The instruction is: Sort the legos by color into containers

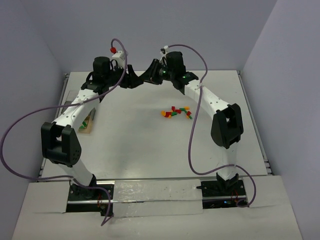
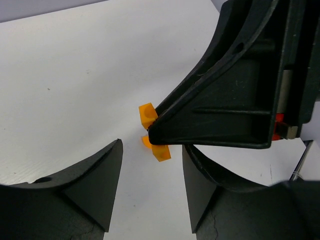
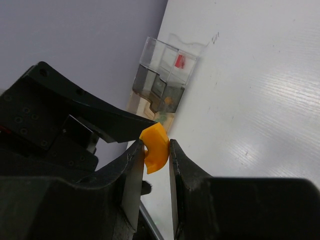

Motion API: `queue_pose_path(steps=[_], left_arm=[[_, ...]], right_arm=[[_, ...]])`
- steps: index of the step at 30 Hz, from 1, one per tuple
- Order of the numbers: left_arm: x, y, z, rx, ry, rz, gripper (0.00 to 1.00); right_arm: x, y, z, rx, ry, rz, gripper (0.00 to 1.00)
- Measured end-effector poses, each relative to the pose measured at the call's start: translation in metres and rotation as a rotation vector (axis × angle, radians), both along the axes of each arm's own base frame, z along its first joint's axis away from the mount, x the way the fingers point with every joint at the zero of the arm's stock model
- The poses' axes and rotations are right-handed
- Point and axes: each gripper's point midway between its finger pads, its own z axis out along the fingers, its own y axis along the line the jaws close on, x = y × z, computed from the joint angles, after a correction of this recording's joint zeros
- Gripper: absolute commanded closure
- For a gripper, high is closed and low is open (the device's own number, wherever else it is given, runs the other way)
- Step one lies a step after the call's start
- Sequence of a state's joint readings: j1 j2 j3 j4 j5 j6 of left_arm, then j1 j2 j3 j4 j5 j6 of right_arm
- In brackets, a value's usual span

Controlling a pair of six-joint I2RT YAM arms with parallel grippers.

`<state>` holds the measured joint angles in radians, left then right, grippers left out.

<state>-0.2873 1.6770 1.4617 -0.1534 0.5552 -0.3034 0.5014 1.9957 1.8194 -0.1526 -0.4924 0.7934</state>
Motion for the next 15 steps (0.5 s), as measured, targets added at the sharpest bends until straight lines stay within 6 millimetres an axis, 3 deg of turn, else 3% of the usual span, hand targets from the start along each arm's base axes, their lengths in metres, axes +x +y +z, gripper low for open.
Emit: queue_pose_path(steps=[5, 11, 13, 14, 15], left_arm=[[0.0055, -0.0039, -0.0073, 0.015, 0.011, 0.008, 0.48], [0.0073, -0.0054, -0.0072, 0.017, 0.015, 0.014, 0.7], [0.0069, -0.0071, -0.0054, 0.014, 0.012, 0.011, 0.81], [0.0066, -0.0078, -0.0051, 0.013, 0.013, 0.011, 0.88], [0.0066, -0.008, -0.0052, 0.013, 0.014, 0.012, 0.92]], right_arm=[[0.0028, 0.0007, 0.0051, 0.013, -0.021, -0.003, 1.0], [0.0042, 0.001, 0.0077, 0.02, -0.032, -0.004, 1.0], [0.0048, 0.0007, 0.0084, 0.021, -0.036, -0.005, 1.0], [0.0052, 0.0004, 0.0085, 0.021, -0.036, -0.006, 0.98], [0.0054, 0.0002, 0.0083, 0.021, -0.036, -0.006, 0.84]])
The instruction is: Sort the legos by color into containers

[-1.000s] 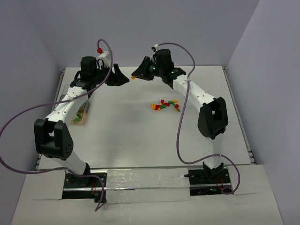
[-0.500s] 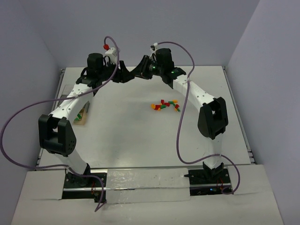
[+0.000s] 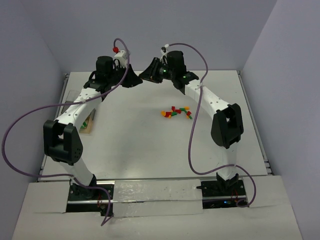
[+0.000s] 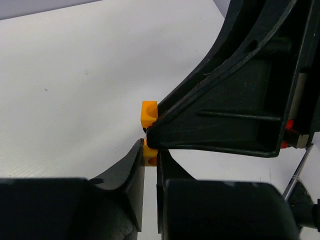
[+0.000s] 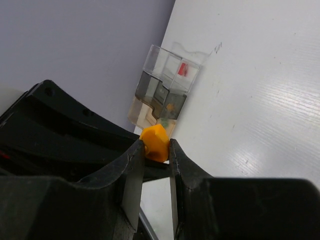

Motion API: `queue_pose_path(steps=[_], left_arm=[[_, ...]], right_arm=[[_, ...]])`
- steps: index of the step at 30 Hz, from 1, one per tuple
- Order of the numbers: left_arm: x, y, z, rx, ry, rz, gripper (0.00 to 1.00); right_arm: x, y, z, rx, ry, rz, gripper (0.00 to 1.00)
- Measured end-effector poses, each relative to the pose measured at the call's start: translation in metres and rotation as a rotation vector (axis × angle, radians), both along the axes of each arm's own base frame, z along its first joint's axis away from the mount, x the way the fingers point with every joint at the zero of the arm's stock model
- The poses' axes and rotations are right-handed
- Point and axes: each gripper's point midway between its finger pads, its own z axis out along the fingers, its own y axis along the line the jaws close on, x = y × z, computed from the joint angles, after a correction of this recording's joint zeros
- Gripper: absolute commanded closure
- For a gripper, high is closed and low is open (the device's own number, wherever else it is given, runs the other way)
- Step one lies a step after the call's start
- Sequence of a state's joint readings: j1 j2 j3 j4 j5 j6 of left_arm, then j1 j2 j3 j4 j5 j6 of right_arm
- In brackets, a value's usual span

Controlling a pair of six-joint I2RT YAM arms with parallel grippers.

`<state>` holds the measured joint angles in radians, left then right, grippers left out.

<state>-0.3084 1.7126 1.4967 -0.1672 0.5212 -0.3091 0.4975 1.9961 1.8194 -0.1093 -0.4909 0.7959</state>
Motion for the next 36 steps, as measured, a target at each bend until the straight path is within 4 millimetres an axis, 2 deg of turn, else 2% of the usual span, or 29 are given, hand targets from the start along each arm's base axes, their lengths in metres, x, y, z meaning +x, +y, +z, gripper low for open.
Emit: queue_pose_path(steps=[1, 3, 6, 7, 10, 13, 18, 23, 27, 30, 33, 36], left_arm=[[0.0, 0.0, 0.0, -0.004, 0.003, 0.003, 0.97], [0.0, 0.0, 0.001, -0.011, 0.01, 0.006, 1.0], [0.0, 0.002, 0.001, -0.012, 0.015, 0.008, 1.0], [0.0, 0.004, 0.001, -0.012, 0.014, 0.011, 1.0], [-0.001, 0.025, 0.0, -0.01, 0.022, 0.031, 1.0], [-0.005, 0.06, -0.005, -0.004, 0.067, 0.071, 1.0], [-0.022, 0.141, -0.028, 0.068, 0.176, 0.128, 1.0], [-0.058, 0.215, -0.06, 0.151, 0.323, 0.192, 1.0], [-0.085, 0.247, -0.077, 0.232, 0.411, 0.212, 1.0], [-0.096, 0.27, -0.083, 0.318, 0.446, 0.24, 1.0], [-0.092, 0.291, -0.087, 0.404, 0.468, 0.267, 0.99], [-0.077, 0.309, -0.096, 0.461, 0.483, 0.289, 0.97]], right_arm=[[0.0, 0.0, 0.0, 0.0, 0.0, 0.0, 0.71], [0.0, 0.0, 0.0, 0.001, -0.001, 0.0, 0.37], [0.001, -0.001, 0.001, 0.003, -0.001, -0.002, 0.06], [0.002, -0.003, 0.001, 0.003, -0.003, -0.002, 0.01], [0.006, -0.009, 0.0, -0.006, -0.013, -0.001, 0.0], [0.01, -0.016, -0.003, -0.031, -0.035, -0.003, 0.0], [0.022, -0.037, -0.01, -0.107, -0.111, -0.002, 0.0], [0.024, -0.057, -0.02, -0.213, -0.21, 0.025, 0.0], [0.019, -0.066, -0.028, -0.279, -0.27, 0.07, 0.0], [0.014, -0.068, -0.033, -0.302, -0.301, 0.121, 0.0], [0.014, -0.074, -0.037, -0.323, -0.314, 0.141, 0.0], [0.017, -0.081, -0.039, -0.339, -0.325, 0.144, 0.0]])
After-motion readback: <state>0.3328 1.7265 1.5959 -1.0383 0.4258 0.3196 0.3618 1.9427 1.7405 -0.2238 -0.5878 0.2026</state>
